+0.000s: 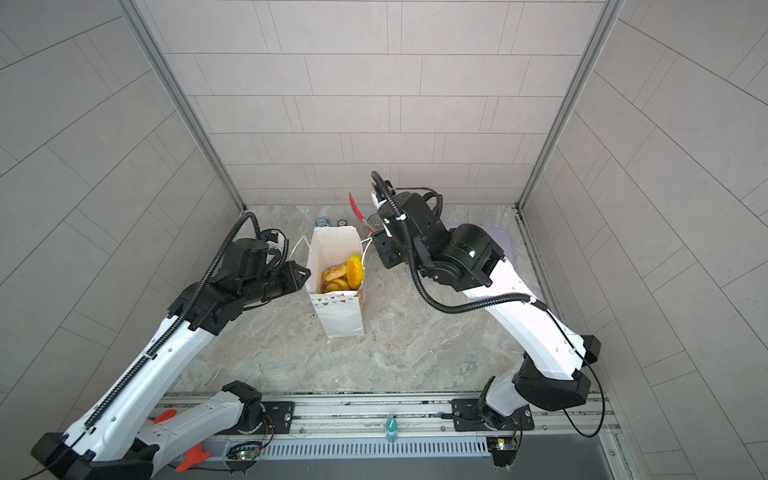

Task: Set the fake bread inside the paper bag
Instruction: 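Raise the open tongs out of the bag and carry them to the tray, then lower the open tongs around the sesame bread on the tray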

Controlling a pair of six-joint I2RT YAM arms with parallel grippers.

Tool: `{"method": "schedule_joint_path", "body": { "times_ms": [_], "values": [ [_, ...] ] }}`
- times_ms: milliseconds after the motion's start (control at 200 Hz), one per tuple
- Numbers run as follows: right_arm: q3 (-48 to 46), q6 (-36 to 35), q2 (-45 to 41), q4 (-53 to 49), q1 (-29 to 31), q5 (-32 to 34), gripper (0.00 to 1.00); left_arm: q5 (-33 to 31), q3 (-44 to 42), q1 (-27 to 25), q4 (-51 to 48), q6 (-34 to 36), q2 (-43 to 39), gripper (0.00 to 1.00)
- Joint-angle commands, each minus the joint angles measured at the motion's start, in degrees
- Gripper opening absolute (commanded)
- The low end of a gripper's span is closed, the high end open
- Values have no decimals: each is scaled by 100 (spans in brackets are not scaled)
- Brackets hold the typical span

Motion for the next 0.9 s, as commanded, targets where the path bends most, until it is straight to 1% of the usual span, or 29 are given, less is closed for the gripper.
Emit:
{"method": "schedule_joint_path", "body": {
  "times_ms": [0, 190, 335, 585, 710, 896],
  "values": [
    [-149, -57, -381, 175, -371, 110, 54, -78, 3, 30, -9, 58, -86, 17],
    [-841, 95, -746, 350, -1357, -349, 53, -73, 6, 37, -1, 56, -79, 17],
    [-1641, 264, -1015, 555, -2138, -840, 51, -61, 8, 37, 17, 65, -64, 17],
    [-3540, 710, -1442, 1283, -3330, -2196, 48, -43, 16, 37, 26, 88, -53, 17],
    [-4416, 886, -1537, 1619, -3617, -2574, 44, -29, -3, 31, 39, 92, -52, 17],
    [-5347, 1048, -1612, 1954, -3680, -2833, 42, -38, -14, 37, 39, 116, -71, 17]
  ]
}}
